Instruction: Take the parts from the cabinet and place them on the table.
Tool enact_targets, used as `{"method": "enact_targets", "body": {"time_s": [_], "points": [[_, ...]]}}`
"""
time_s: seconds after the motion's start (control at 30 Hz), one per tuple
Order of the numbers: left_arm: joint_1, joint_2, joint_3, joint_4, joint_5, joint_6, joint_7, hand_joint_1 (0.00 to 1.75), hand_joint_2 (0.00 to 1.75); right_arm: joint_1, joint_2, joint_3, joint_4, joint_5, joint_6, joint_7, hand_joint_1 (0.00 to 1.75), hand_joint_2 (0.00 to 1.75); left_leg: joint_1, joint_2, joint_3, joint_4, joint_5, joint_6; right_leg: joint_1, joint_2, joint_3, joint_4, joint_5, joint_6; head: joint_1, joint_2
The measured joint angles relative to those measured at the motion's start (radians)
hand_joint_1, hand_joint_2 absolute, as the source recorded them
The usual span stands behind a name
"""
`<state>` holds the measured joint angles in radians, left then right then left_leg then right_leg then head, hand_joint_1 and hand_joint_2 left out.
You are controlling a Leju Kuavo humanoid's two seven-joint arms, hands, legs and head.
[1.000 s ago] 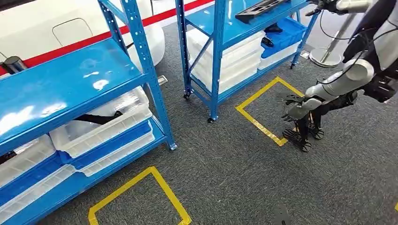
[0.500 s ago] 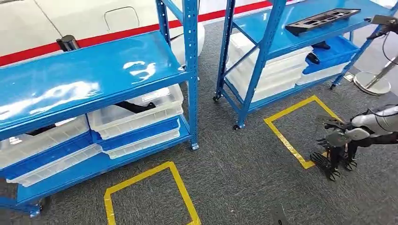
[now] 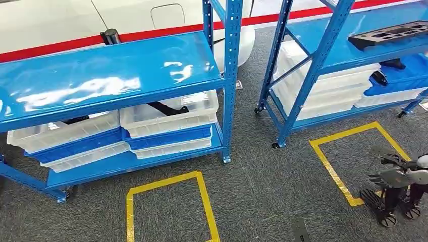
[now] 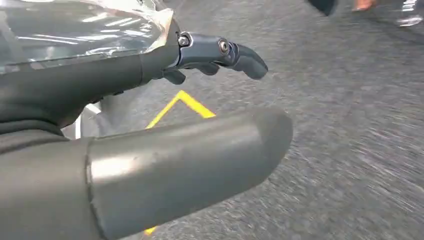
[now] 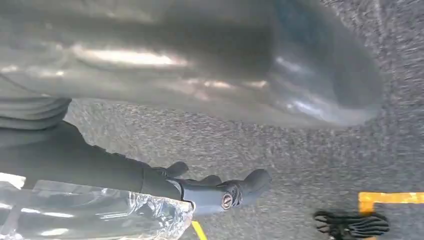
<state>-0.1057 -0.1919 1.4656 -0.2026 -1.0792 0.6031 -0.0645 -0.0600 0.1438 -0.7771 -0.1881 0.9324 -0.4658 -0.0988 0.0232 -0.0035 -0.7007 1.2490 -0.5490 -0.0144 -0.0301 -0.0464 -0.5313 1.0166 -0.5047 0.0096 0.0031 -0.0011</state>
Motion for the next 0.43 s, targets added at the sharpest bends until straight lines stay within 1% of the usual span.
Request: {"method": "enact_targets", "body": {"time_s": [0.03,0.07,0.1,0.13,0.17,0.2,0.23,0.3,0.33,0.43], "points": [[0.000,0.002,0.000,0.000,0.000,0.000,0.000,0.00,0.00,-0.001,0.000,0.000,0.000,-0.004,0.000,-0.003,0.00,0.00,0.000,0.002,0.044,-0.081,0.038,0.004,0.000,-0.004,0.003,0.000,-0.001,0.002,0.000,0.000],[-0.001,0.003,0.000,0.000,-0.002,-0.002,0.000,0.00,0.00,-0.003,0.001,0.000,0.000,-0.007,0.000,-0.006,0.00,0.00,0.000,0.010,0.096,-0.169,0.069,0.010,0.000,-0.006,0.005,0.000,-0.002,0.004,0.000,0.000],[-0.003,0.004,0.000,0.000,-0.004,-0.004,0.000,0.00,0.00,-0.003,0.002,-0.001,0.000,-0.009,0.000,-0.007,0.00,0.00,-0.005,0.025,0.124,-0.222,0.069,0.015,0.007,-0.009,0.006,0.001,-0.004,0.008,0.000,0.000],[-0.005,0.005,0.000,0.000,-0.008,-0.007,0.000,0.00,0.00,-0.003,0.001,-0.002,0.000,-0.010,0.000,-0.007,0.00,0.00,-0.008,0.020,0.125,-0.223,0.071,0.017,0.015,-0.010,0.000,0.000,-0.008,0.015,0.002,0.000],[-0.005,0.005,0.000,0.000,-0.012,-0.008,0.000,0.00,0.00,-0.003,0.001,-0.003,0.000,-0.015,0.000,-0.008,0.00,0.00,-0.008,0.018,0.129,-0.227,0.078,0.015,0.018,-0.011,0.001,0.004,-0.012,0.015,0.001,0.000],[-0.005,0.003,-0.001,0.000,-0.013,-0.009,0.000,0.00,0.00,-0.003,-0.002,-0.003,0.000,-0.018,0.000,-0.008,0.00,0.00,-0.010,0.018,0.128,-0.226,0.078,0.010,0.023,-0.010,0.002,0.003,-0.013,0.008,0.003,0.000],[-0.005,0.003,-0.001,0.000,-0.016,-0.011,0.000,0.00,0.00,-0.002,-0.002,-0.003,0.000,-0.021,0.000,-0.009,0.00,0.00,-0.014,0.018,0.128,-0.226,0.078,0.011,0.019,-0.010,0.002,0.001,-0.010,0.013,0.003,0.000],[-0.005,0.005,-0.002,0.000,-0.018,-0.013,0.000,0.00,0.00,-0.002,0.000,-0.004,0.000,-0.022,0.000,-0.011,0.00,0.00,-0.019,0.017,0.128,-0.226,0.078,0.018,0.017,-0.010,0.005,-0.004,-0.008,0.016,0.003,0.000],[-0.005,0.006,-0.002,0.000,-0.018,-0.018,0.000,0.00,0.00,-0.002,0.000,-0.004,0.000,-0.022,0.000,-0.013,0.00,0.00,-0.020,0.017,0.128,-0.226,0.076,0.021,0.016,-0.010,0.007,-0.007,-0.007,0.017,0.002,0.000],[-0.005,0.006,-0.002,0.000,-0.018,-0.019,0.000,0.00,0.00,-0.002,-0.001,-0.005,0.000,-0.020,0.000,-0.017,0.00,0.00,-0.020,0.017,0.128,-0.226,0.075,0.026,0.016,-0.010,0.011,-0.016,-0.004,0.022,0.002,0.000]]}}
